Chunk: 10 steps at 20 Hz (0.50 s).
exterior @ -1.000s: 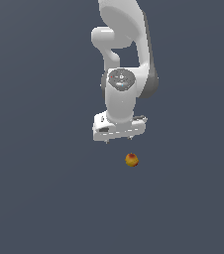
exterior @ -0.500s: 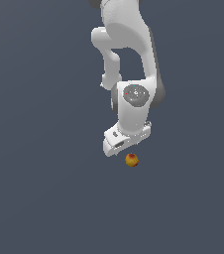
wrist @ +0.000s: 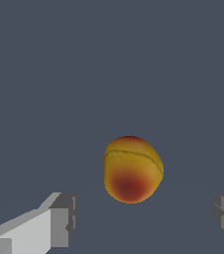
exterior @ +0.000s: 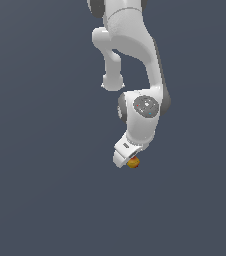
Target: Pick up the object and move it to a goal position.
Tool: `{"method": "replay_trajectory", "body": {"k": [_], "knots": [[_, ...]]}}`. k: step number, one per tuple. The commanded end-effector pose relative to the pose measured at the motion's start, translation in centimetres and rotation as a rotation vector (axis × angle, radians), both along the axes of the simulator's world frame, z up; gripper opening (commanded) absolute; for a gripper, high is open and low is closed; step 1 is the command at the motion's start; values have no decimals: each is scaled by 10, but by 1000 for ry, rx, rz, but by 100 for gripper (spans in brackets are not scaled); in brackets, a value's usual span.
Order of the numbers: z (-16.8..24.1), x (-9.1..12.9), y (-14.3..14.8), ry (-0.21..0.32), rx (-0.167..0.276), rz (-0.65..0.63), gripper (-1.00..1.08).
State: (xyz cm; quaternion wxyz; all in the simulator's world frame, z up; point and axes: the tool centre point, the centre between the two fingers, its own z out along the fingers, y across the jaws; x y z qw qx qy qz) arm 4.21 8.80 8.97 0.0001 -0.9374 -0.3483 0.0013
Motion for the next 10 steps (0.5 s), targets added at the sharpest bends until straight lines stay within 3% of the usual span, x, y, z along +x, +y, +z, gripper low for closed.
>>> {"method": "replay_trajectory", "body": {"k": [1, 10], "knots": [[-3, 2, 3, -2, 0, 30, 100], [-11, 2, 5, -2, 1, 40, 100]]}}
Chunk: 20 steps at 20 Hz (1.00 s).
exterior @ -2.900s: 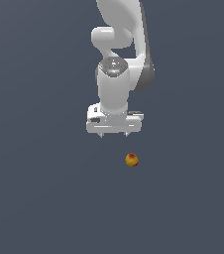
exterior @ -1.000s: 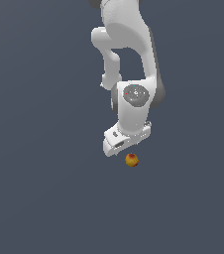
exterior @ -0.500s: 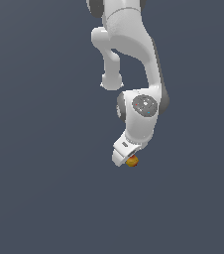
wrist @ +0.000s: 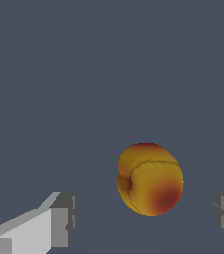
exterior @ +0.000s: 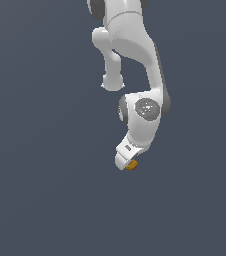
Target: Pick up the object and move it to a goal position.
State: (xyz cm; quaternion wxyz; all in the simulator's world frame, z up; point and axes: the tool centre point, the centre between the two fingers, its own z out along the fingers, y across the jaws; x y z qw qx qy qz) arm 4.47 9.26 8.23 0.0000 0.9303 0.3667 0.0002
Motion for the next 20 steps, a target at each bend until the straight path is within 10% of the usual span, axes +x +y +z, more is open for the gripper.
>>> {"method": "replay_trajectory", "body": {"k": [1, 13, 14, 20], "knots": [[-7, 0, 0, 1, 0, 1, 100], [-47, 0, 1, 0, 0, 6, 100], [-47, 0, 1, 0, 0, 6, -100], [-47, 0, 1, 0, 0, 6, -100]]}}
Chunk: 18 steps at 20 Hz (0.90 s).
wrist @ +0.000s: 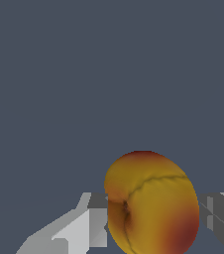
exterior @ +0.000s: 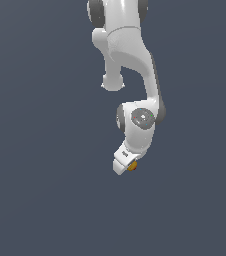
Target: Pick up the object and move it to a goal position.
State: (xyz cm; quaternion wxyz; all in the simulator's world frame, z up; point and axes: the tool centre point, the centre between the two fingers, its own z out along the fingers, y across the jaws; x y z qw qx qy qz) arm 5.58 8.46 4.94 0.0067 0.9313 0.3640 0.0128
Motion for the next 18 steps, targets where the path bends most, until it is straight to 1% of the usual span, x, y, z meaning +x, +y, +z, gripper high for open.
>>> {"method": "replay_trajectory", "body": {"k": [1, 3, 4, 7, 13, 18], "knots": [[-14, -11, 9, 29, 3, 12, -100], [-14, -11, 9, 29, 3, 12, -100], [0, 0, 0, 0, 0, 0, -100], [1, -1, -1, 0, 0, 0, -100], [8, -9, -12, 0, 0, 0, -100], [20, -23, -30, 3, 0, 1, -100]]}}
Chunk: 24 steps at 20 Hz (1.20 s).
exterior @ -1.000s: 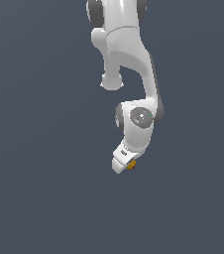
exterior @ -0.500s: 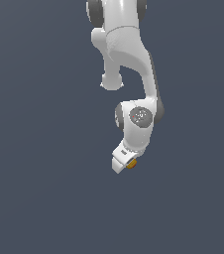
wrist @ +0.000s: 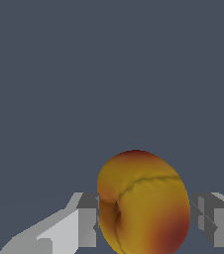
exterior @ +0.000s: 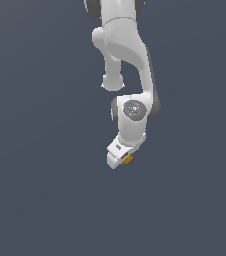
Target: Pick up the object and move it to a goal position.
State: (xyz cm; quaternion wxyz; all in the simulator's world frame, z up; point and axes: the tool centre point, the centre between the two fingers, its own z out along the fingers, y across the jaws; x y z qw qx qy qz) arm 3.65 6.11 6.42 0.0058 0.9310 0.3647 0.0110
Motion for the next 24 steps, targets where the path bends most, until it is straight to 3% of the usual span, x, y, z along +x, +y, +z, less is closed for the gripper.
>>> {"method": "replay_trajectory", "body": {"k": [1, 24], "knots": [[8, -8, -11, -1, 0, 0, -100], [129, -143, -194, 18, 4, 7, -100]]}}
